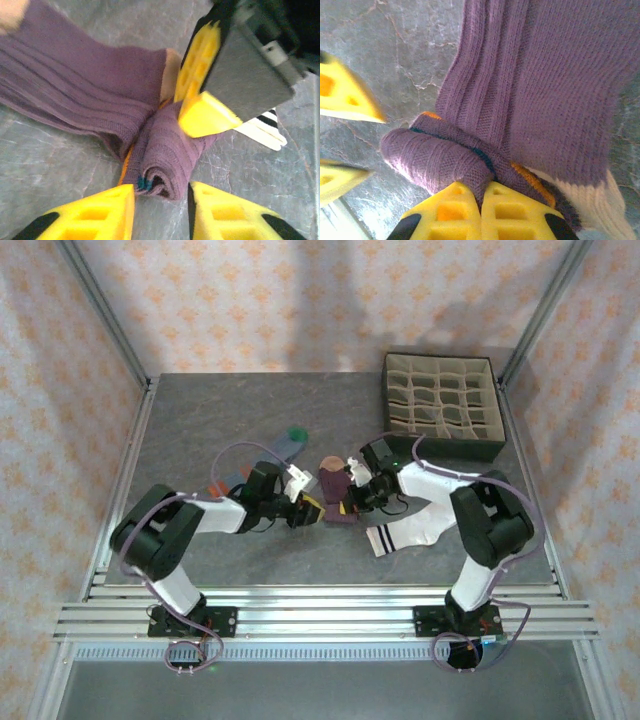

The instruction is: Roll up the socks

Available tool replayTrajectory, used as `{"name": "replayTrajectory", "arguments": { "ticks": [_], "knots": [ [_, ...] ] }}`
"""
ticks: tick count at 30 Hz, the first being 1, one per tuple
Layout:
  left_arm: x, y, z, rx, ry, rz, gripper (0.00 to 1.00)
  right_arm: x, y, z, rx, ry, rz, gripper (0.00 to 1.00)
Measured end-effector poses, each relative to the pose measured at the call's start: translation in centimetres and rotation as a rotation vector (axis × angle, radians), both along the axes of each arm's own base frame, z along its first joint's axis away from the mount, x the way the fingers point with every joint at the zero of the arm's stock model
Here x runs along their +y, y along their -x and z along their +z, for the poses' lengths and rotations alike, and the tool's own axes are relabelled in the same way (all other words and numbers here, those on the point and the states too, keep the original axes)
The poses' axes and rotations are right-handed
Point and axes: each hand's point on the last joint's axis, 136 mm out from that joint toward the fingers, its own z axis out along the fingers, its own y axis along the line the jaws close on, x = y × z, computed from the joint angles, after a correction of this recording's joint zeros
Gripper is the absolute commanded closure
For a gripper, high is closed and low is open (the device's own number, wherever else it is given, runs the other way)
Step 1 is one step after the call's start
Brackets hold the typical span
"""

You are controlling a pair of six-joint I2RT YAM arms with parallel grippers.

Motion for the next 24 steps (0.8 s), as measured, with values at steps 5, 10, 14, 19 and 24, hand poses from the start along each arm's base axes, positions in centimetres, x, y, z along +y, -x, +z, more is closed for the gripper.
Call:
{"name": "replayTrajectory", "arguments": {
  "ticks": [5, 10, 14, 19, 24],
  "knots": [
    [0.3, 0.8, 3.0, -0.322, -0.131, -0.050, 0.56, 0.3, 0.4, -0.3, 0.110, 0.004, 0.001, 1.00],
    [-1.7, 3.5, 3.4, -0.609, -0.311, -0.179, 0.51, 0.5, 0.8, -0.2, 0.191, 0.006, -0.016, 1.00],
    [-2.1, 3.9, 1.9, -0.740, -0.478, -0.234, 0.48, 0.6, 1.4, -0.1, 0.250, 0.002, -0.022, 1.00],
    [-1.6, 3.3, -0.6, -0.806, -0.633, -0.271, 0.44, 0.6, 2.4, -0.1, 0.315, -0.001, -0.022, 1.00],
    [-1.8, 3.4, -2.5, -0.813, -0.697, -0.312, 0.43, 0.7, 2.9, -0.1, 0.344, -0.012, -0.021, 1.00]
  ]
}}
